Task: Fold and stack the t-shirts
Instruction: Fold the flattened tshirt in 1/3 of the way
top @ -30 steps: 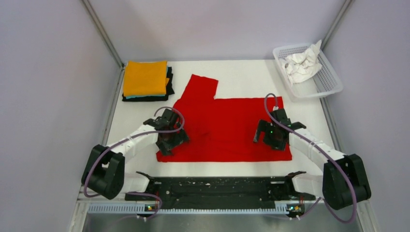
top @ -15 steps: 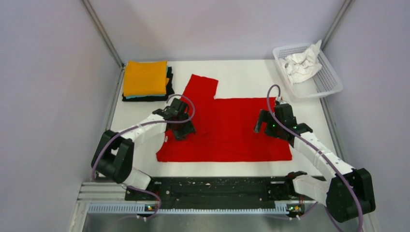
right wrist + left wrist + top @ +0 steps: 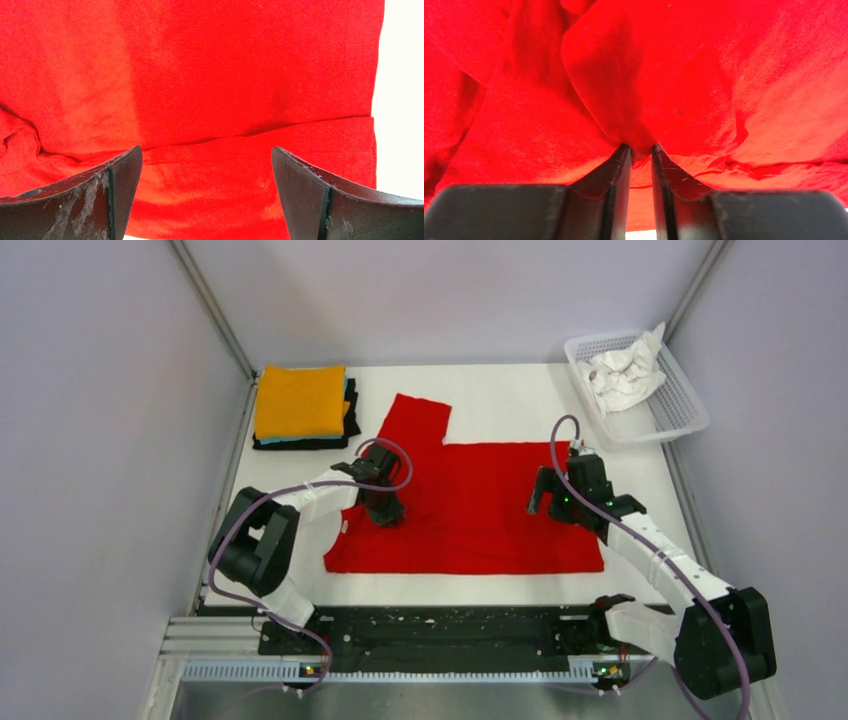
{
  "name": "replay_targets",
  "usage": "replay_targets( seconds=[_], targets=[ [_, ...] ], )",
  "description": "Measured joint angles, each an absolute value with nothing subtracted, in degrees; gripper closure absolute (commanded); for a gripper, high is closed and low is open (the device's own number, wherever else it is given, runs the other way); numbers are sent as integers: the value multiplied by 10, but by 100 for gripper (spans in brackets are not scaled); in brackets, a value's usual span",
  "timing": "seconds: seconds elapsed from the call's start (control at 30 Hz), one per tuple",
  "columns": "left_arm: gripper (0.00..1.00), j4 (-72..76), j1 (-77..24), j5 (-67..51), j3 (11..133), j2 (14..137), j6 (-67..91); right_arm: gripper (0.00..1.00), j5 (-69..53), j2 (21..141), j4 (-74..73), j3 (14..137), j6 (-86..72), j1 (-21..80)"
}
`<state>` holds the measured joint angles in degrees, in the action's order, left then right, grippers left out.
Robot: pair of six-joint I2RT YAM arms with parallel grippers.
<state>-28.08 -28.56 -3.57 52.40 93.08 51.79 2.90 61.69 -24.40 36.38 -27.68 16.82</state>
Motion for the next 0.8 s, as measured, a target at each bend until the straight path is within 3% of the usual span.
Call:
replay_targets(
  seconds=[0.2,0.37,0.8],
  targets=[
    [77,-270,-287,-34,534,940,516,1,34,617,-244,364,-273,168],
    [92,-272,-287,-34,535,936,510,1,37,617,-244,364,-270,168],
    [92,-286,-293,-47,605,944,484,1,46,610,-245,356,-270,168]
  ],
)
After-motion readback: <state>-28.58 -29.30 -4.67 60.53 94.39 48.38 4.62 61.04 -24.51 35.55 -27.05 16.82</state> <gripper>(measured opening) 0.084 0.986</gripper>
